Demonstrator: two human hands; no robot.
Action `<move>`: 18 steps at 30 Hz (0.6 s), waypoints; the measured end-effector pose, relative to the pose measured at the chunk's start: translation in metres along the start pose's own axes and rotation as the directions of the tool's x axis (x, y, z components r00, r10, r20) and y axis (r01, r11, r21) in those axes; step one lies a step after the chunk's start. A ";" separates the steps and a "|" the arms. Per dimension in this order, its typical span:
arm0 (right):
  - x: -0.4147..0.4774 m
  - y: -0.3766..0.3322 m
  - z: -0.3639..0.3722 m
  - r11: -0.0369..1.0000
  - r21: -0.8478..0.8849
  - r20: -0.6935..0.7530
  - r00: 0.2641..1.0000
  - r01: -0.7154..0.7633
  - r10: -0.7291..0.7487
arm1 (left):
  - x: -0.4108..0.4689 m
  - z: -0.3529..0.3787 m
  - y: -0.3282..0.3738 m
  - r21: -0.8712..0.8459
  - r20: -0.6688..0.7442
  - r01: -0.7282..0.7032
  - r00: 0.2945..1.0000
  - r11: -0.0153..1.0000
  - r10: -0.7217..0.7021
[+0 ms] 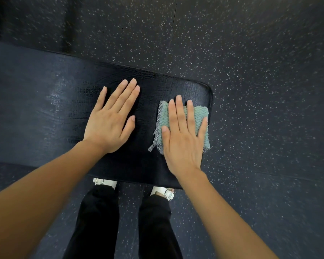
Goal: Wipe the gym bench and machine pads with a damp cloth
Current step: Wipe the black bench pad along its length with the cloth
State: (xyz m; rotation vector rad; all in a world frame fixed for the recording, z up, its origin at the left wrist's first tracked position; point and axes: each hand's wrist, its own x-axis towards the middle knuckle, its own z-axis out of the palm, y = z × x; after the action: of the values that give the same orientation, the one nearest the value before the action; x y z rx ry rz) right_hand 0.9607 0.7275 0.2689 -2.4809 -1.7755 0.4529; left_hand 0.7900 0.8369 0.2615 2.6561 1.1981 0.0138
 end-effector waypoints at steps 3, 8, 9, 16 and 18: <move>-0.006 -0.003 0.000 1.000 -0.006 -0.008 1.000 -0.016 0.016 | -0.001 0.000 0.000 0.002 -0.007 -0.001 1.000 1.000 0.001; -0.059 -0.006 0.006 0.999 -0.041 0.030 0.999 0.031 -0.030 | -0.001 0.000 0.000 0.001 -0.016 -0.005 1.000 1.000 0.005; -0.071 -0.005 0.009 0.998 -0.049 0.039 0.998 0.042 -0.040 | -0.001 0.001 0.000 0.002 -0.018 -0.005 1.000 1.000 0.005; -0.092 -0.002 0.019 0.996 -0.054 0.035 0.997 0.069 -0.068 | -0.001 0.001 0.000 0.013 -0.024 -0.001 1.000 1.000 0.001; -0.077 -0.003 0.017 0.997 -0.050 0.021 0.998 0.063 -0.062 | 0.000 0.001 0.000 0.011 -0.025 0.001 1.000 1.000 -0.001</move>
State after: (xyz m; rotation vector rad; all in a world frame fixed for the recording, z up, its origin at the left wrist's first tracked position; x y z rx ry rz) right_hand 0.9311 0.6542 0.2691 -2.4530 -1.8893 0.4345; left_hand 0.7896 0.8367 0.2601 2.6727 1.2109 0.0409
